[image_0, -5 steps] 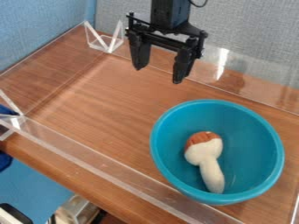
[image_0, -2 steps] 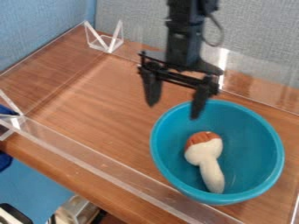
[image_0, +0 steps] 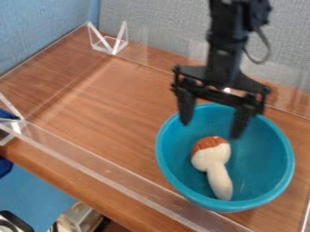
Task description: Remove the mushroom from inside the blue bowl and put it on the table
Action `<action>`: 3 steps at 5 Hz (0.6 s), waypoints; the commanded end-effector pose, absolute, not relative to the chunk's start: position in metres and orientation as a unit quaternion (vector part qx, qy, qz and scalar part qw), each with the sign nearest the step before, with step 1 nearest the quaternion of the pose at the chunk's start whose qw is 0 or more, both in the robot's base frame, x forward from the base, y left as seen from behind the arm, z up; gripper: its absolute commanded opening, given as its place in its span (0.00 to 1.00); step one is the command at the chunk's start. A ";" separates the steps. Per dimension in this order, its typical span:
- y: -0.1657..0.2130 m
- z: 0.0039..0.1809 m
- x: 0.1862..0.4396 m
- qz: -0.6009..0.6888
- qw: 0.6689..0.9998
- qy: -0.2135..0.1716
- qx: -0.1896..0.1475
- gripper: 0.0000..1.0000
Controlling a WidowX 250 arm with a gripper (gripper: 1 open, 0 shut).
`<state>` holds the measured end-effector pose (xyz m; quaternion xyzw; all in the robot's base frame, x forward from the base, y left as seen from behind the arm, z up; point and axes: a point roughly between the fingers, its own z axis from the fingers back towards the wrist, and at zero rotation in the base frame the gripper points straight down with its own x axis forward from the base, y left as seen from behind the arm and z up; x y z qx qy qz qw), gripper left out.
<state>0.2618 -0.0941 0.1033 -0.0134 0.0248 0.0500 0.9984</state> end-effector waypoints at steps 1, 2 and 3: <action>-0.107 0.118 0.255 0.048 0.998 -0.020 -0.026 1.00; -0.106 0.111 0.247 0.044 0.998 -0.031 -0.031 1.00; -0.100 0.113 0.249 0.033 0.997 -0.045 -0.049 1.00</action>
